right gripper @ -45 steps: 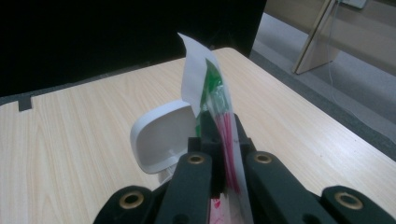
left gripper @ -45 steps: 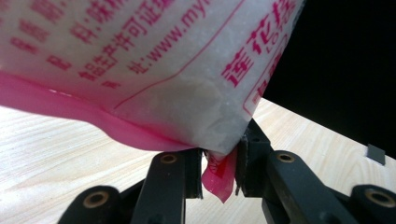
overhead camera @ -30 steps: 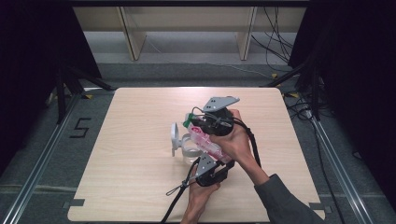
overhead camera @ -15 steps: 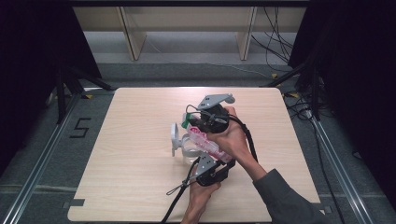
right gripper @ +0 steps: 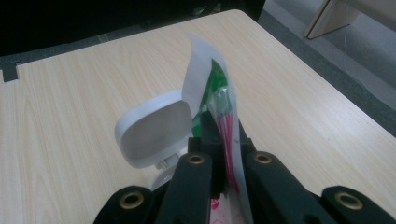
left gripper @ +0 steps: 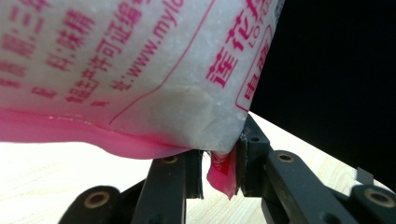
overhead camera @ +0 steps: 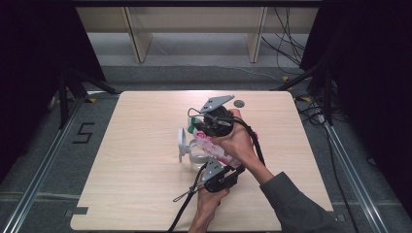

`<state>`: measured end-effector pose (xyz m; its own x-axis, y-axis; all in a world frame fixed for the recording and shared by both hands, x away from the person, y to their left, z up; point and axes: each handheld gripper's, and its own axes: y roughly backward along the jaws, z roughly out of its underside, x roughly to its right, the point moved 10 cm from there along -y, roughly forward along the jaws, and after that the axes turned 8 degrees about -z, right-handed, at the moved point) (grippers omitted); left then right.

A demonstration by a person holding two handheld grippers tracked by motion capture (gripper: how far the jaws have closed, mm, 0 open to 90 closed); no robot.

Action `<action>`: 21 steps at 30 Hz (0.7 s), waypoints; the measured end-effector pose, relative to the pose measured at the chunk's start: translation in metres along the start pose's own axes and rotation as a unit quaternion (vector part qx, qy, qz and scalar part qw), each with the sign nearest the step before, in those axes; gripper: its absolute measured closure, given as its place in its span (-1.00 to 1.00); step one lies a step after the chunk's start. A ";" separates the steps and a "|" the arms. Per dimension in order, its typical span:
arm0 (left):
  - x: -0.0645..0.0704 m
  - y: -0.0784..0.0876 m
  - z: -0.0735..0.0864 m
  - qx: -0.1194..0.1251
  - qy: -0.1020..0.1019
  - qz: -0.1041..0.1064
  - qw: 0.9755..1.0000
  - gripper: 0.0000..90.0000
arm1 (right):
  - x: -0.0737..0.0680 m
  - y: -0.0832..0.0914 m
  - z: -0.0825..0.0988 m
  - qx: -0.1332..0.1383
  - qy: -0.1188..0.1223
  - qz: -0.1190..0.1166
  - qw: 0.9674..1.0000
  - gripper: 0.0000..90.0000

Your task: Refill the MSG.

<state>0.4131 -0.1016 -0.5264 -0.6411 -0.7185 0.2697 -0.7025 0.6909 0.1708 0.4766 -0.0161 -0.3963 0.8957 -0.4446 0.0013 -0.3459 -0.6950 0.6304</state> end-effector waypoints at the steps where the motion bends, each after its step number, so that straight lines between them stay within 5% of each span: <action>1: 0.000 0.000 0.000 0.000 0.000 0.000 1.000 0.66 | 0.000 0.000 0.000 -0.003 -0.002 0.000 1.000 1.00; 21: 0.005 -0.004 -0.003 0.013 0.009 0.016 1.000 0.67 | 0.002 -0.004 0.003 -0.023 -0.001 0.006 1.000 1.00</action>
<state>0.4140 -0.1073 -0.5227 -0.6572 -0.6947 0.2925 -0.6898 0.7107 0.1381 0.4787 -0.0156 -0.4011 0.8909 -0.4542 0.0083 -0.3440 -0.6626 0.6653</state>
